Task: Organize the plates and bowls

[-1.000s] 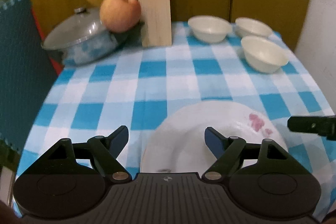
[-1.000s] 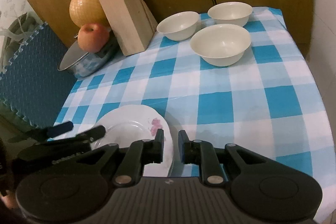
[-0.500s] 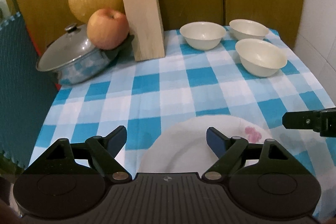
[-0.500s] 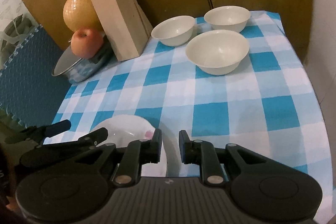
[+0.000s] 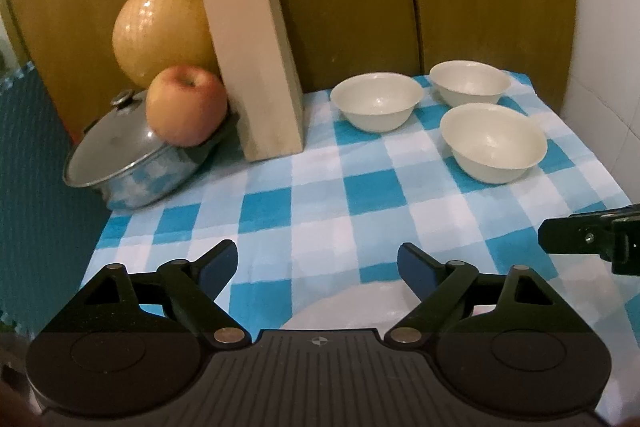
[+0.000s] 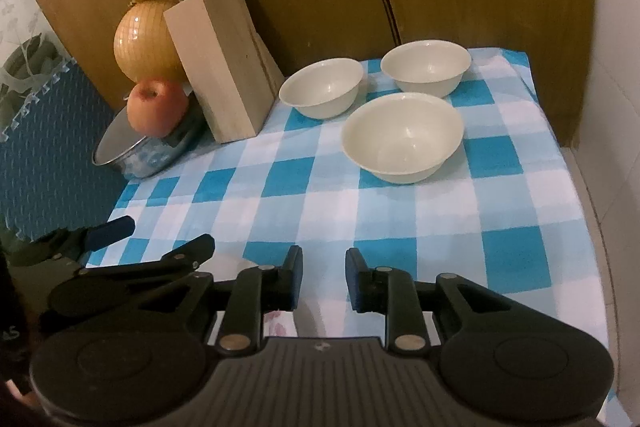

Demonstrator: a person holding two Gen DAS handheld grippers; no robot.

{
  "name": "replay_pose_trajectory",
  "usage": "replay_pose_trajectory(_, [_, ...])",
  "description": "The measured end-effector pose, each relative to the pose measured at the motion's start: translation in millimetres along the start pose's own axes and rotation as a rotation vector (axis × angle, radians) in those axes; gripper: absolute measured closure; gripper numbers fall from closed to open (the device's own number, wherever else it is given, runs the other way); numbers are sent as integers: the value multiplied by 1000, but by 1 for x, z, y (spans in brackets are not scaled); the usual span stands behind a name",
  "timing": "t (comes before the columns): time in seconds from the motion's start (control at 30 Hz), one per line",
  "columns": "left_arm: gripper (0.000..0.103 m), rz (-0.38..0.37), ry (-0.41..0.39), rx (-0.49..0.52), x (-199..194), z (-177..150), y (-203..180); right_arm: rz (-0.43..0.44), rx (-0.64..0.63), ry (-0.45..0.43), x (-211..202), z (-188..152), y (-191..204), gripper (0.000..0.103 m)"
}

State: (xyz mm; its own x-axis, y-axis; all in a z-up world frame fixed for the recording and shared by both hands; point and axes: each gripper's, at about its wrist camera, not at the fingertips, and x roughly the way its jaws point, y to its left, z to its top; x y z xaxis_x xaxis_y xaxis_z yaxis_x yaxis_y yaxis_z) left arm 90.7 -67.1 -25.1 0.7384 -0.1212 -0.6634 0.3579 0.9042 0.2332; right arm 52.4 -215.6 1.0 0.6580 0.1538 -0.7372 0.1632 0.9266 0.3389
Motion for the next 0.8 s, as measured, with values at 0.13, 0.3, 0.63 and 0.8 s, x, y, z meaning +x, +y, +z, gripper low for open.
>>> replay_pose_trajectory(0.13, [10,0,-20,14,0,5,-7,-20,-23,-9,2,8,-3,84])
replay_pose_trajectory(0.3, [10,3,-31,32,5,11,-15,-30,-12,-29,2,19,-13,84])
replay_pose_trajectory(0.63, [9,-7,-56,53,19,29,-33,-59,-6,-53,5,35,-27,84])
replay_pose_trajectory(0.8, [8,-22,-65,60,28,38,-42,-81,-4,-64,9,44,-36,84])
